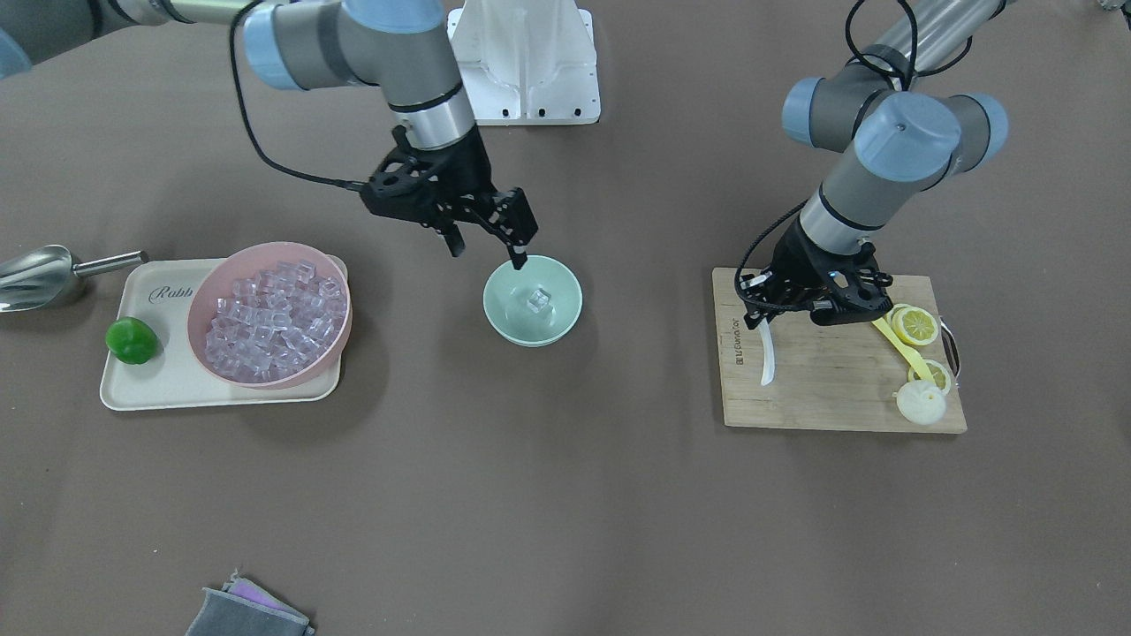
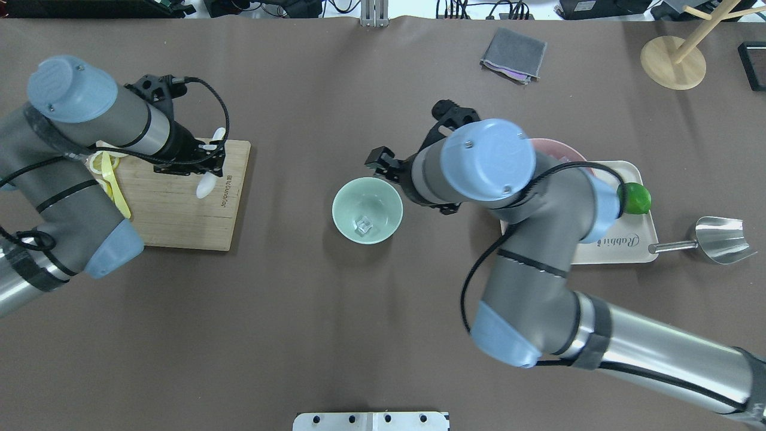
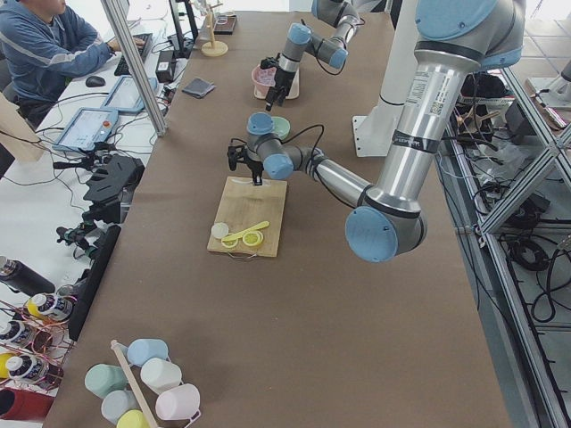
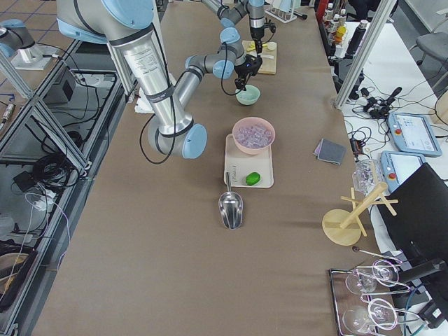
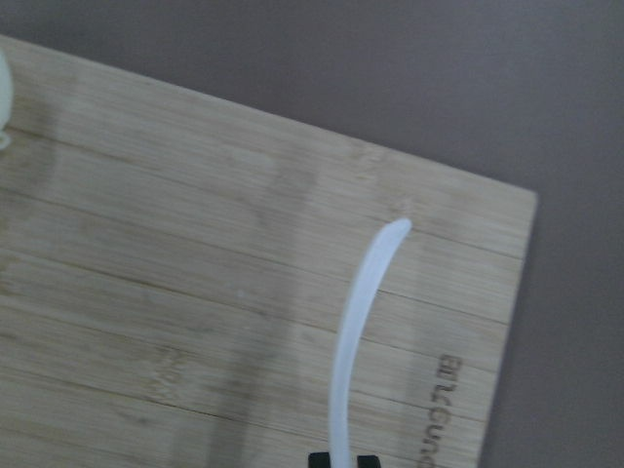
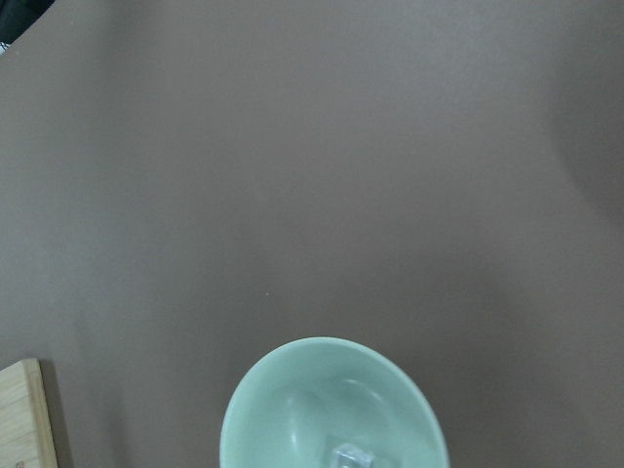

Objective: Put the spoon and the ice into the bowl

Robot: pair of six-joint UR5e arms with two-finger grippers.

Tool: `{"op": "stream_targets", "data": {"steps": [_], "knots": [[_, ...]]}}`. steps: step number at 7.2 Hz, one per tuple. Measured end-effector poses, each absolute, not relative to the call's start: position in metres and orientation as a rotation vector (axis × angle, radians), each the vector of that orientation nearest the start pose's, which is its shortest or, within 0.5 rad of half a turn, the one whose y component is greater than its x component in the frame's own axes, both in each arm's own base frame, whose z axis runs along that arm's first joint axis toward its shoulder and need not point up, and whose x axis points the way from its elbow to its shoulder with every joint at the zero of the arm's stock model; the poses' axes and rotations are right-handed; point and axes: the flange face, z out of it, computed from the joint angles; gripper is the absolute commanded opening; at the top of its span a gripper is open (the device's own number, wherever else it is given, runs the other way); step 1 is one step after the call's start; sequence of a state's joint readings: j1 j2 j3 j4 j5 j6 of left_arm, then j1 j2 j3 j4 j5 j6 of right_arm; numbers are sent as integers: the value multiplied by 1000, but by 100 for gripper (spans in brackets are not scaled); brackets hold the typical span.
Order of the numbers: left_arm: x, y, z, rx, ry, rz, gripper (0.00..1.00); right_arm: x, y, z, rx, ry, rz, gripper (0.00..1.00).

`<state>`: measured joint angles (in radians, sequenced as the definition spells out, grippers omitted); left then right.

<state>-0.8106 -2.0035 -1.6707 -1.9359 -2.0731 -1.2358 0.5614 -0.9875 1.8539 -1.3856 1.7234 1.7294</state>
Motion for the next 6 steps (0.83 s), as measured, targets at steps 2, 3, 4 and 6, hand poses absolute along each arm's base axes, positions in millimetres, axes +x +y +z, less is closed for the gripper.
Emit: {"op": "stream_targets", "data": {"steps": [2,3,4,6], "knots": [[434,-522,226,56,1064,-198,0,-355,-459,227,60,-1059,510,100],[467,-513,191,41,1088,-185,0,-305,-466,257,56,-1039,477,100],[499,-504,169,44,1095,-172,0,-259,-467,288,55,-1016,436,100],[538,-492,159,66,1091,-154,98,-193,-464,337,62,-981,366,100]]}}
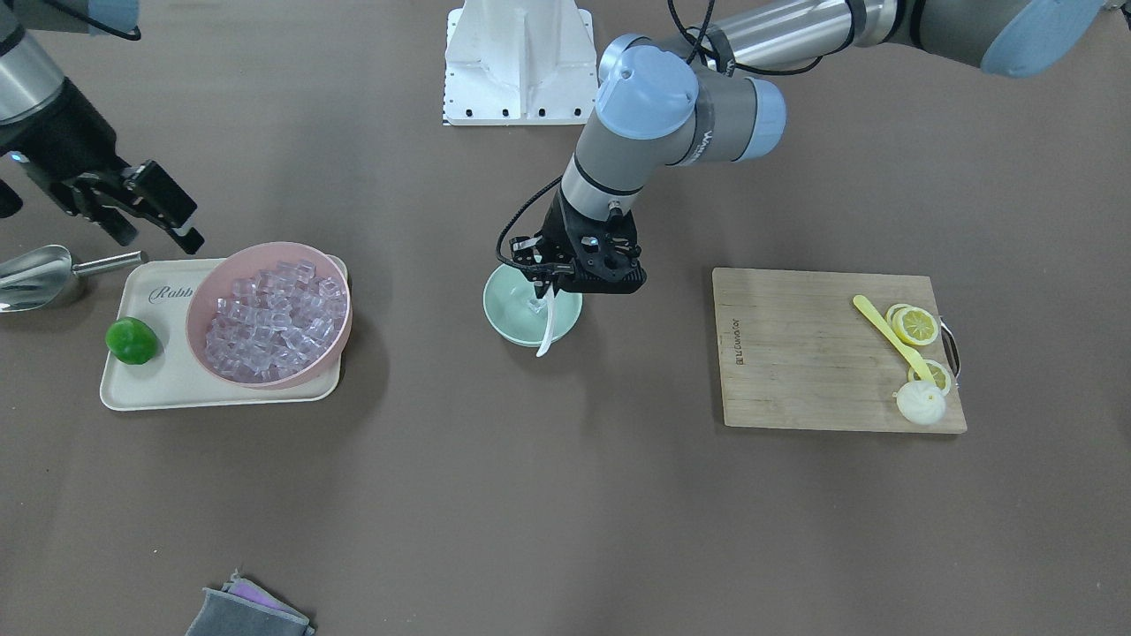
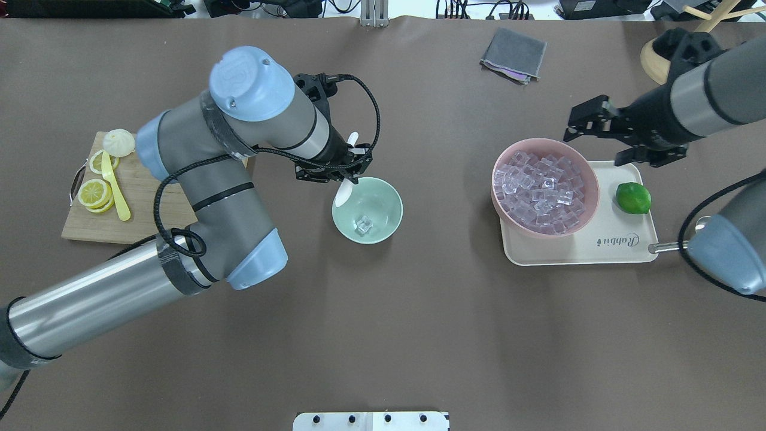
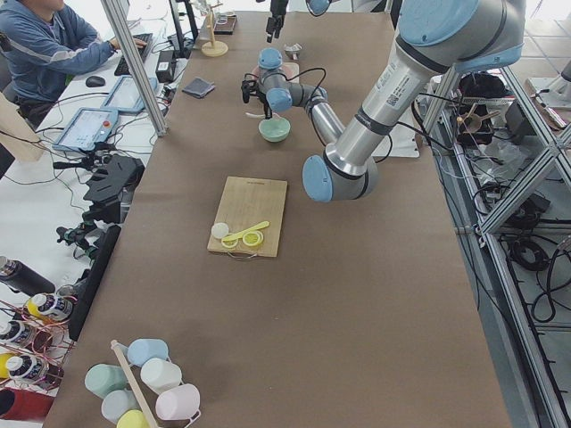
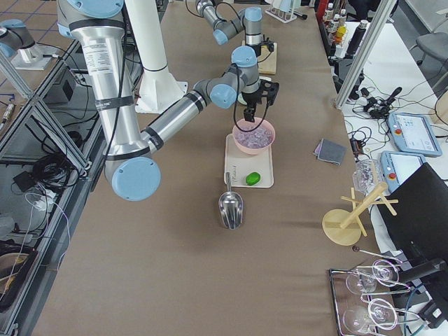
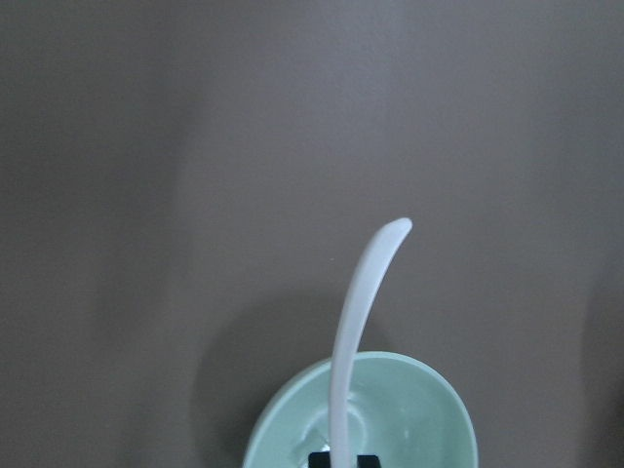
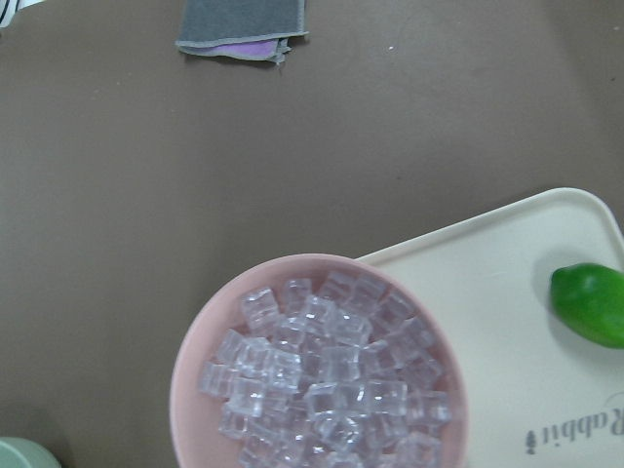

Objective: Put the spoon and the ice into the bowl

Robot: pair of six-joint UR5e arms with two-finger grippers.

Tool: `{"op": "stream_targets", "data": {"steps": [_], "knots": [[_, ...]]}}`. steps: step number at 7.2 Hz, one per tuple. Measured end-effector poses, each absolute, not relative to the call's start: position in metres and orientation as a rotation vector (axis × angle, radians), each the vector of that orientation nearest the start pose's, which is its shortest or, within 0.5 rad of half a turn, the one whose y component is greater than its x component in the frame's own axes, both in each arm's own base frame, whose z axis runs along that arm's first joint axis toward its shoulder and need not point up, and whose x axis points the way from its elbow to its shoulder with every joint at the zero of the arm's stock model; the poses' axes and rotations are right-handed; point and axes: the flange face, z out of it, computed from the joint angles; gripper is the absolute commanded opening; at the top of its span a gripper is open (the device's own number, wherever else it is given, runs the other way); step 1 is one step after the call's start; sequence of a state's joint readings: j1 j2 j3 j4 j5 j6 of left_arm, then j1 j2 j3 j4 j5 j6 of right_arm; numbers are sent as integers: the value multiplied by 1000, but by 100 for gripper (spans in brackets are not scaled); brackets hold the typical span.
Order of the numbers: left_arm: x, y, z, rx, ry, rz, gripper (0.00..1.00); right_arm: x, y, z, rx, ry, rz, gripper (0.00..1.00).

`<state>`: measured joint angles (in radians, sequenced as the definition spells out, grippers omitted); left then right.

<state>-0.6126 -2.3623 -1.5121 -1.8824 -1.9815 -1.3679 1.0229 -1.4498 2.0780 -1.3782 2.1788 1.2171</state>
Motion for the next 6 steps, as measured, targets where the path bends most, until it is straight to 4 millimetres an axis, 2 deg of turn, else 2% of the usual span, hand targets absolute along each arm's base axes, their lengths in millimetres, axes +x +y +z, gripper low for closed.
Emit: {"op": "stream_targets", "data": {"steps": [2,3,4,5,6], "knots": [[550,-494,163,90,1107,-129,99,-174,-460,352,68,-970,345,100],[549,-498,165,105,1108,-113,99,-169,-459,353,72,-970,347,100],[540,-507,168,118,1104,-109,99,-163,-457,350,78,-975,350,100],[514,-525,182,127,1092,-99,99,-156,-455,348,81,-981,353,100],[467,-545,213,141,1065,-69,99,-147,-453,354,87,-973,340,100]]}}
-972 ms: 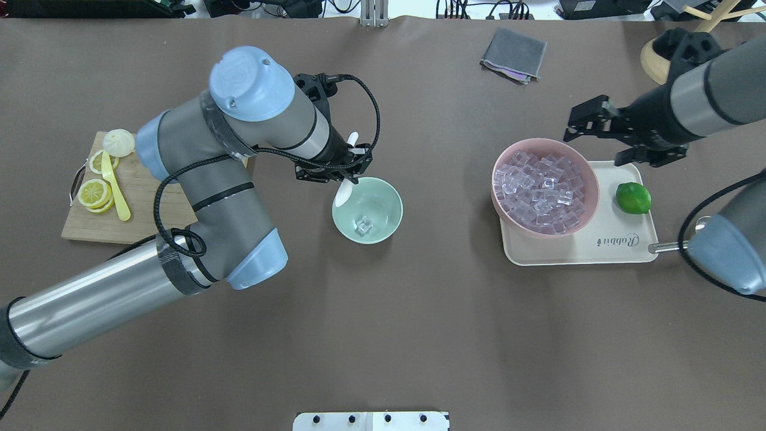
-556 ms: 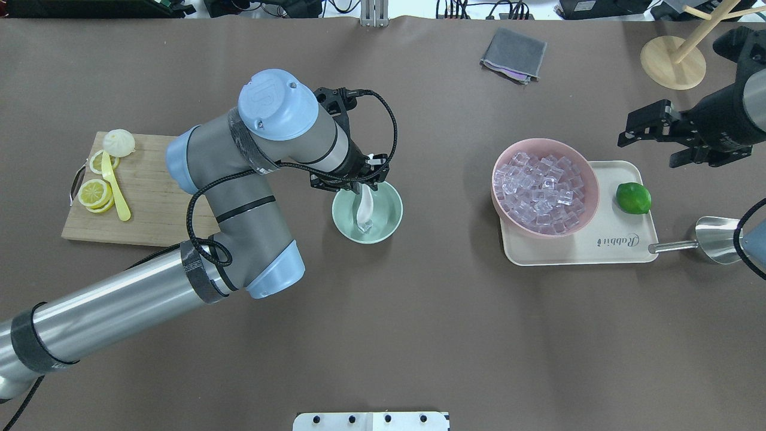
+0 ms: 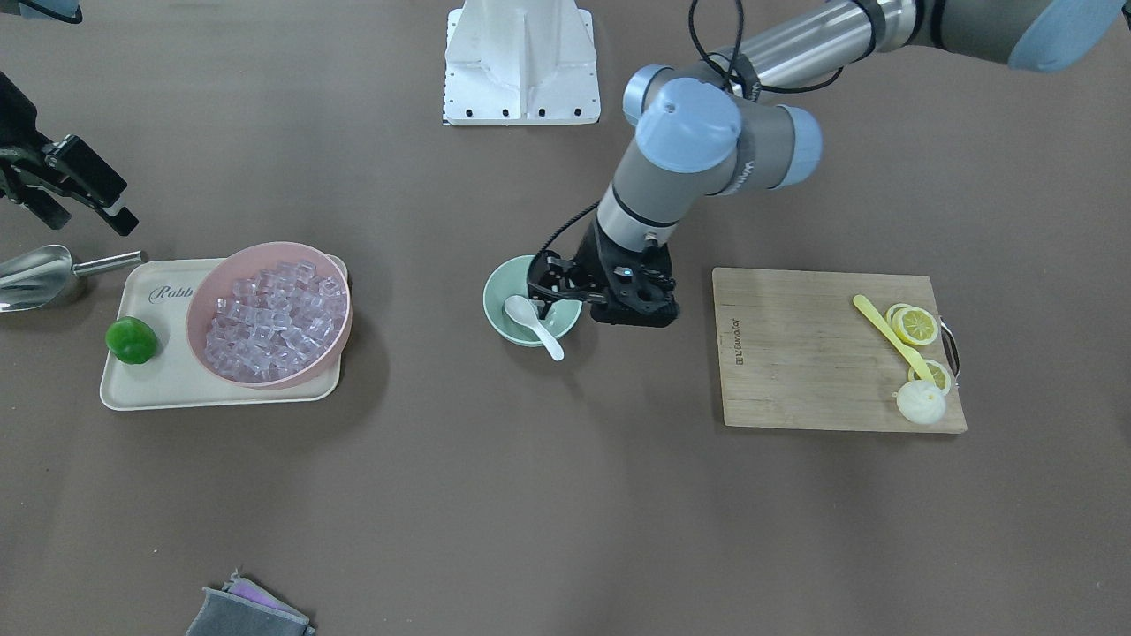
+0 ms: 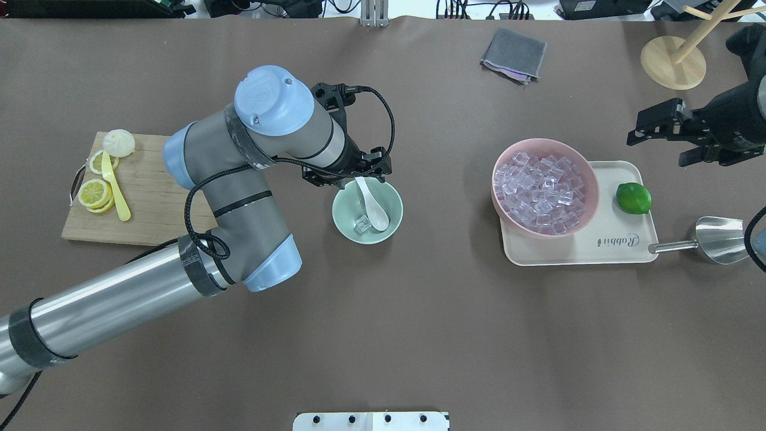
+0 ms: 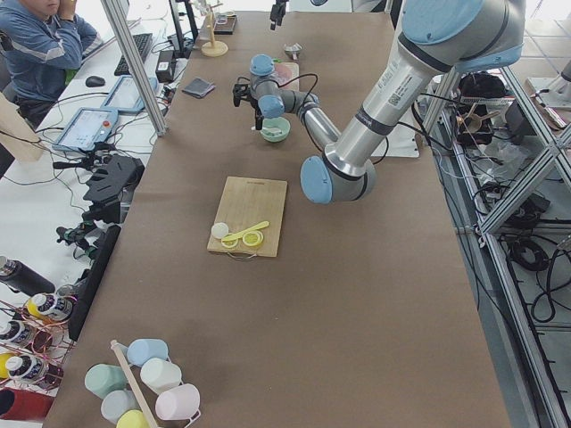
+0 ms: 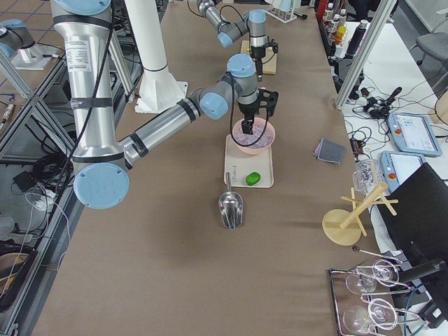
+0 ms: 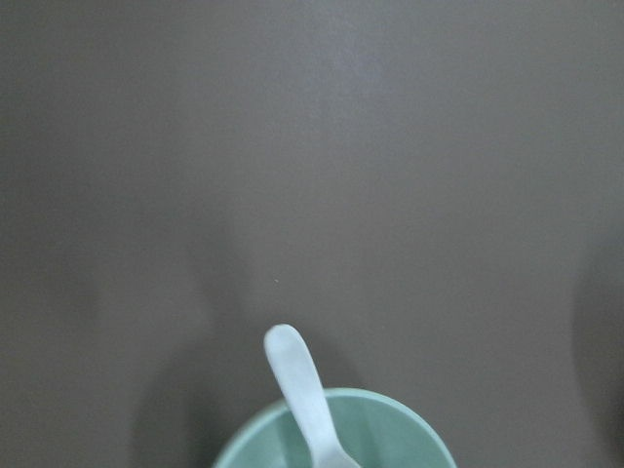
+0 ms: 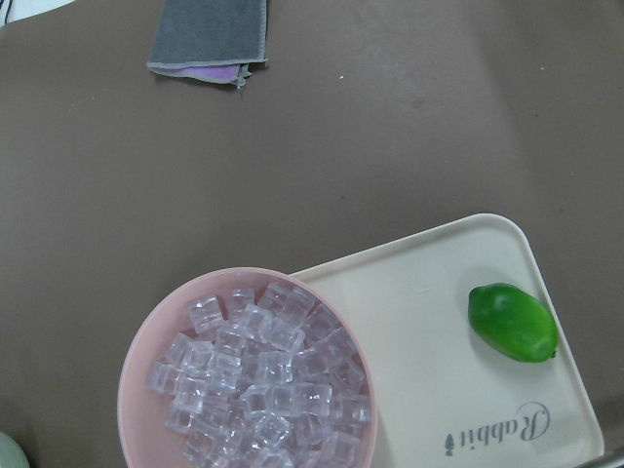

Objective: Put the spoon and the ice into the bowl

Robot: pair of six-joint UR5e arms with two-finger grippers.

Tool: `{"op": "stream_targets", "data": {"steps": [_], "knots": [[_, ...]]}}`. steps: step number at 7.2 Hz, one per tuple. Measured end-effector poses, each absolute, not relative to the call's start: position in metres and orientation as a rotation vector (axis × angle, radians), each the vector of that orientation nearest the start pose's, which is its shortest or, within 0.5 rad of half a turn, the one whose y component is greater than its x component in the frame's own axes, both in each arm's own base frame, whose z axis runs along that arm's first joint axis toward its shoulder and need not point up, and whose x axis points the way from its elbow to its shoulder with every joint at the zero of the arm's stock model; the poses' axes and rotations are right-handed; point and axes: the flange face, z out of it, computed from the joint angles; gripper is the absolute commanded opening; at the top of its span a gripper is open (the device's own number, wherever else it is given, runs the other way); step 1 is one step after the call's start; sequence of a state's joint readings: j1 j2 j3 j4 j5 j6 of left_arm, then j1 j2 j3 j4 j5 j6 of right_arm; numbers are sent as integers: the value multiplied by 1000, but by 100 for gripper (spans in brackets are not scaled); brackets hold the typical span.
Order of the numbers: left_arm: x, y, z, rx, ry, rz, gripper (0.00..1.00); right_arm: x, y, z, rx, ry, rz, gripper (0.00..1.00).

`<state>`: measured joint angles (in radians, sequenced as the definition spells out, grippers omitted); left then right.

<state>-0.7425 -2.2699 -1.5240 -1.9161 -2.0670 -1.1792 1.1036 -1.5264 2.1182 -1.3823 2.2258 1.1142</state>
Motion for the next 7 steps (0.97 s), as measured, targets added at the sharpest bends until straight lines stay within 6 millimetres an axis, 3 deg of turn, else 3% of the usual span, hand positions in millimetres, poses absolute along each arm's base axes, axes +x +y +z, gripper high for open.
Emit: {"op": "stream_targets", "data": {"steps": [2,4,6,7], "knots": [[340,-568,277,205,926,35,99,-119,-452,396,133,-908,240,100],[209,-566,338,255,765,163,99,-91,-463,447,170,-834,127,100],[93,-554,416,267,689,236,99,-62,-473,490,192,-778,46,100],[53,-535,459,252,680,260,99,-45,-474,507,200,-759,23,100]]}}
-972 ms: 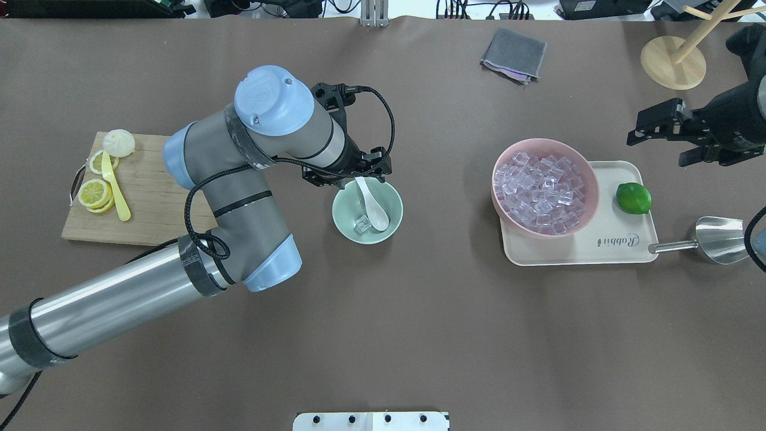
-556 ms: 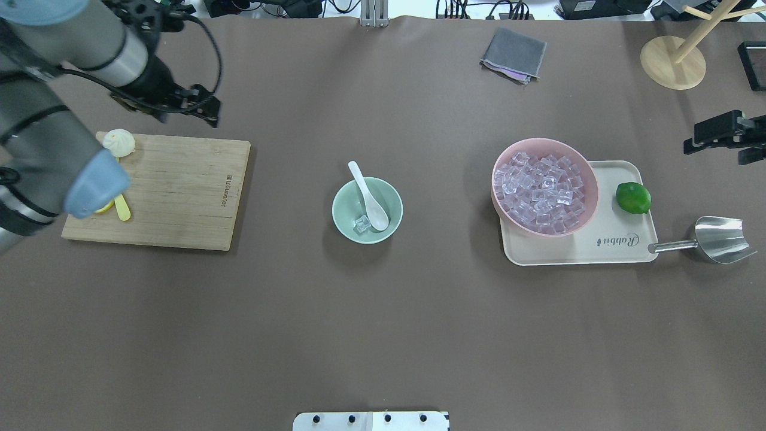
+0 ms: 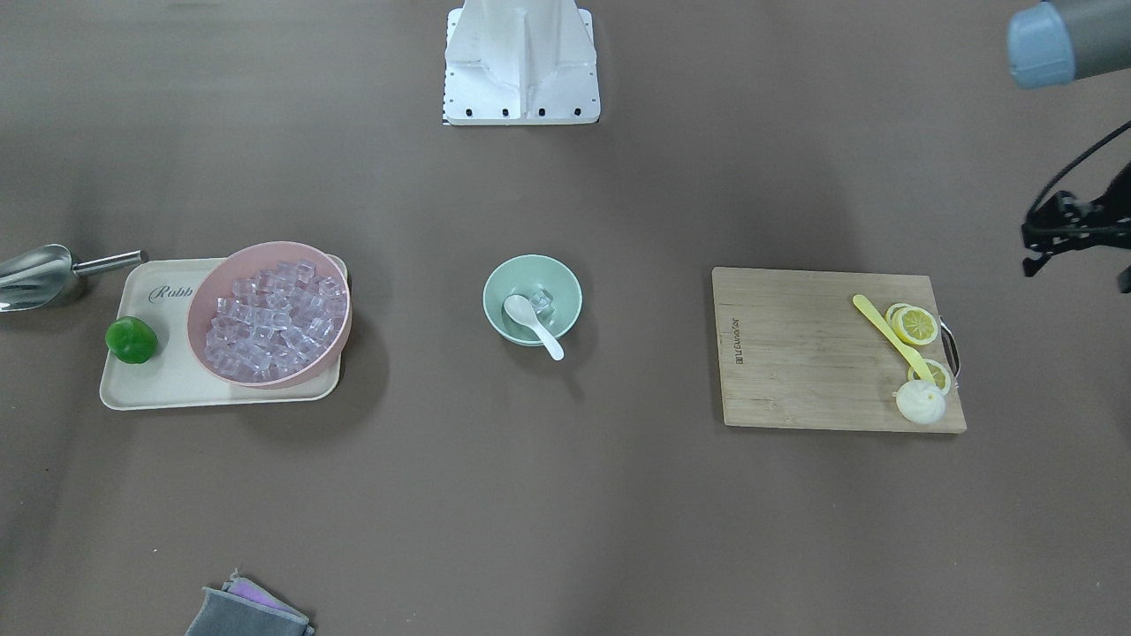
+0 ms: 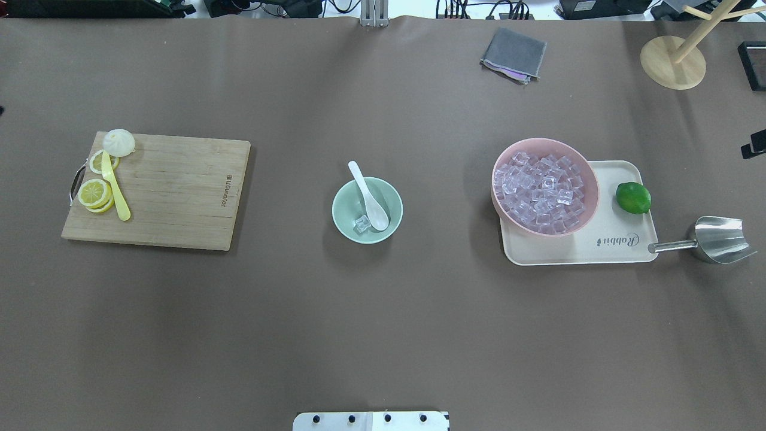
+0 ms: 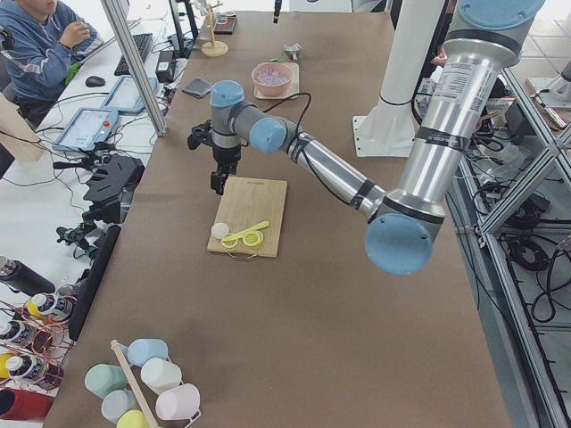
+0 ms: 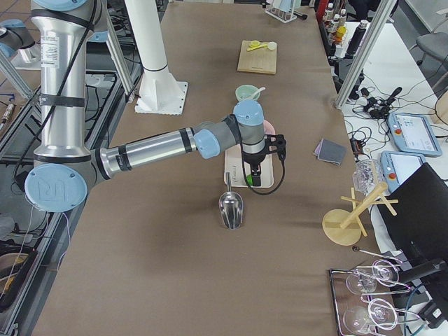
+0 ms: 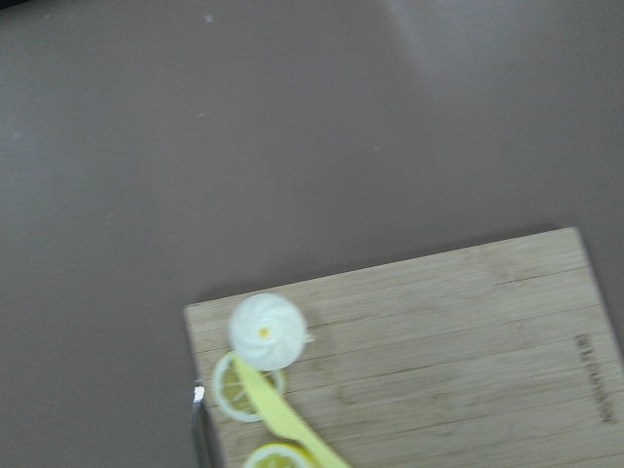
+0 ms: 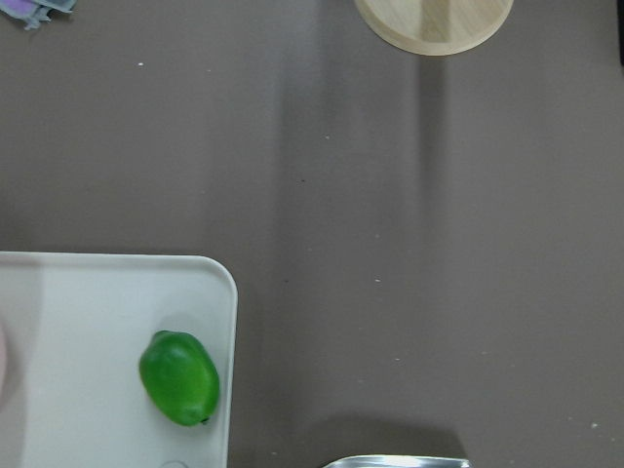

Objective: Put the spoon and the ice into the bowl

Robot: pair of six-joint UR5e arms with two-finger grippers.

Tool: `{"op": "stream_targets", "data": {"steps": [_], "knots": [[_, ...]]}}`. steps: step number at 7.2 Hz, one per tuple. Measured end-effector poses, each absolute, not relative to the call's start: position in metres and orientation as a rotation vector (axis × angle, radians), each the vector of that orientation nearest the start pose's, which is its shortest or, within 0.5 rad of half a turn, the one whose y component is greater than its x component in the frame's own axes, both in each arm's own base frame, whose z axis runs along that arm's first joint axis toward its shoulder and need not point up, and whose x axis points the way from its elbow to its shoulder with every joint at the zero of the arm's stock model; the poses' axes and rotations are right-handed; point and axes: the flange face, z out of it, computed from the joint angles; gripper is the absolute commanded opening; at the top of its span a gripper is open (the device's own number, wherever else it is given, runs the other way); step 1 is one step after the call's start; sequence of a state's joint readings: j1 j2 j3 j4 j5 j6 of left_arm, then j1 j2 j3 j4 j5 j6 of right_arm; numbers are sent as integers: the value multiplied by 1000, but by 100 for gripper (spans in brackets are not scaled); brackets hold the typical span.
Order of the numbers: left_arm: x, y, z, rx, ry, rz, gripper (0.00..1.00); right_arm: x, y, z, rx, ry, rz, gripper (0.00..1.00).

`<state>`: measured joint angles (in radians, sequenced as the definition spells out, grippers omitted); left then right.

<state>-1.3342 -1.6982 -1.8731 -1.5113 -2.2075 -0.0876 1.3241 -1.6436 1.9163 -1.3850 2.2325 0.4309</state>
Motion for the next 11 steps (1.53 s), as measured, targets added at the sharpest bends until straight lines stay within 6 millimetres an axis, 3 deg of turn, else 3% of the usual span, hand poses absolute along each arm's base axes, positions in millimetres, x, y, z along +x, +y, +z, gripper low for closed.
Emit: {"op": "stream_targets", "data": {"steps": [1,2,3,7,11], "knots": [[32,-511,500,230,676,279,99,-32,-474,519,205,-746,10,100],[24,-492,528,228,676,291,99,-25,-472,528,205,-739,4,100],[20,-484,540,243,678,298,99,-22,-472,535,201,-735,3,100],[14,-477,563,230,715,284,99,-22,-472,547,177,-753,1,100],[-39,-459,588,202,828,154,99,-24,-470,539,179,-788,-11,100]]}}
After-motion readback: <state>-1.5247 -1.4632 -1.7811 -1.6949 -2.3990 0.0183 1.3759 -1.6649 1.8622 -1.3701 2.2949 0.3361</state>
